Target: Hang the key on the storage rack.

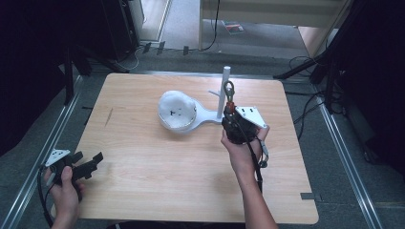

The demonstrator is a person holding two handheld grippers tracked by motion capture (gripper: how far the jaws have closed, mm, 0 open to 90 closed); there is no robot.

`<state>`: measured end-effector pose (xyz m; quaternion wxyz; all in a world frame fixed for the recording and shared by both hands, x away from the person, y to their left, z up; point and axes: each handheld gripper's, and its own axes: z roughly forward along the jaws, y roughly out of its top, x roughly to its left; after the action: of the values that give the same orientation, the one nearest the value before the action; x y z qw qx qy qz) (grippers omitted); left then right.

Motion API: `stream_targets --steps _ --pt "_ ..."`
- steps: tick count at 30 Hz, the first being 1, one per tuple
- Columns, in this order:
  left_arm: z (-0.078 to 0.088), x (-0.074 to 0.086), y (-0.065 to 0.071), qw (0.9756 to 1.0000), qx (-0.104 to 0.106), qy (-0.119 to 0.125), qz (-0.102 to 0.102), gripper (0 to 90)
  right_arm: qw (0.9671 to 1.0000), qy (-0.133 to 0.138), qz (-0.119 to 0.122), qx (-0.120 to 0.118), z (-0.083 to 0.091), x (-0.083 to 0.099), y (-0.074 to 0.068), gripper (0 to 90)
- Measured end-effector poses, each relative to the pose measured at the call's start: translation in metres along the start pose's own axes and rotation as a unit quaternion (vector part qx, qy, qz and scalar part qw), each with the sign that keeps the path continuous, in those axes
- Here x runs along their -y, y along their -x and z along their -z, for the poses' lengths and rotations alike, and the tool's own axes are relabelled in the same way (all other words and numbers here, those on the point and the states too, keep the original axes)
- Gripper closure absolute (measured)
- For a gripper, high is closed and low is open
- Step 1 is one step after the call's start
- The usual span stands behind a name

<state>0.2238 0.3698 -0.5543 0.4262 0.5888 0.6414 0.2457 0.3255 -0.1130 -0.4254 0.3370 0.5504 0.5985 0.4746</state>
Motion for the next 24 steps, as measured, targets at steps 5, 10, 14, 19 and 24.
stream_targets --steps 5,10,14,19,24 --pt "0.000 0.000 0.000 1.0000 0.001 -0.001 -0.001 14.8 1.0000 -0.002 0.002 0.007 -0.008 0.004 0.000 68.3" --pt "0.000 0.000 -0.001 1.0000 0.003 -0.001 0.001 14.8 0.9999 -0.009 0.000 0.010 -0.016 0.010 -0.003 68.2" --pt "0.000 0.000 -0.001 1.0000 0.003 -0.001 0.003 14.8 0.9998 -0.013 0.000 0.014 -0.023 0.014 -0.004 68.2" --pt "0.000 0.000 -0.001 1.0000 0.004 -0.002 0.002 14.8 0.9997 -0.014 -0.003 0.019 -0.030 0.017 -0.004 68.1" --pt "0.000 0.000 -0.001 1.0000 0.004 -0.001 0.003 14.8 0.9997 -0.014 -0.002 0.021 -0.036 0.019 -0.003 68.0"
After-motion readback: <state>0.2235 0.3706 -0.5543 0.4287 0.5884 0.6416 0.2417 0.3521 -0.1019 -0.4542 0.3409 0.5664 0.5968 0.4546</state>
